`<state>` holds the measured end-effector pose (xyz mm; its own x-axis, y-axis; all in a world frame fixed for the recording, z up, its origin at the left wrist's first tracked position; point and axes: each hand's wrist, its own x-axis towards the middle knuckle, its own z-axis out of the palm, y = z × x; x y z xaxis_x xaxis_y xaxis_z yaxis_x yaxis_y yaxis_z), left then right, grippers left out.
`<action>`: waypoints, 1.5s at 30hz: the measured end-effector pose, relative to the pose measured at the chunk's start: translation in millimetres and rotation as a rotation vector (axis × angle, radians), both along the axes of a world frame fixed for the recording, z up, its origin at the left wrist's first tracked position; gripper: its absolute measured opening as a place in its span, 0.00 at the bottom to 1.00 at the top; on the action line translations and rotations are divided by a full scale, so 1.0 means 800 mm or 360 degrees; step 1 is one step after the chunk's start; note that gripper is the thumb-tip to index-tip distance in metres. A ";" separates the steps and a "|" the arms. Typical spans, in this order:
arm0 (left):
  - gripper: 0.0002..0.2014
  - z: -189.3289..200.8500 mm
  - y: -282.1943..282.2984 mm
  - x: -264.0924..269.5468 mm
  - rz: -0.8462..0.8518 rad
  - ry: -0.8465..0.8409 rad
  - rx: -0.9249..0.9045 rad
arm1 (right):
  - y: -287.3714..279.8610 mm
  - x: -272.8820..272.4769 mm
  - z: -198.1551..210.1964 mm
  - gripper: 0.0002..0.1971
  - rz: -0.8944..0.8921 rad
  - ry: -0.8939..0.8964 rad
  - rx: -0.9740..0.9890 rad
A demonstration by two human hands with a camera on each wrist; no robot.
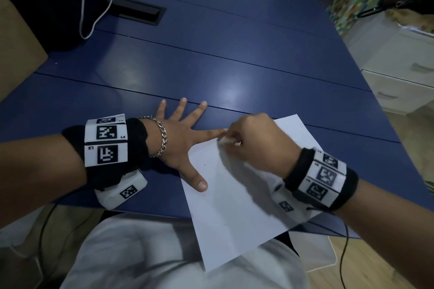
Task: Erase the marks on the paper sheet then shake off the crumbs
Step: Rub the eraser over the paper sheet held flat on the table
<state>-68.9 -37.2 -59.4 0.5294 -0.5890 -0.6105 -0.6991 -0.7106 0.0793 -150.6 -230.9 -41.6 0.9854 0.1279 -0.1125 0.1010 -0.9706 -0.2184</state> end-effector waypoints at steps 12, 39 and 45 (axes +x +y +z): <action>0.67 -0.002 -0.001 0.002 -0.0007 -0.0023 0.0028 | -0.010 -0.015 0.003 0.09 -0.0117 -0.0039 -0.0015; 0.37 0.052 0.030 -0.034 -0.0071 -0.0322 -0.0228 | -0.119 -0.172 0.011 0.08 -0.0300 -0.0022 0.0359; 0.44 0.032 0.035 -0.035 -0.0109 -0.0296 -0.0121 | -0.123 -0.164 0.001 0.06 -0.0294 -0.0010 0.0201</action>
<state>-96.5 -8.8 -33.8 0.5858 -0.6683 -0.4585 -0.7533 -0.6577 -0.0039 -282.0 -329.4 -41.0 0.9940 -0.0423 -0.1011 -0.0744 -0.9378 -0.3391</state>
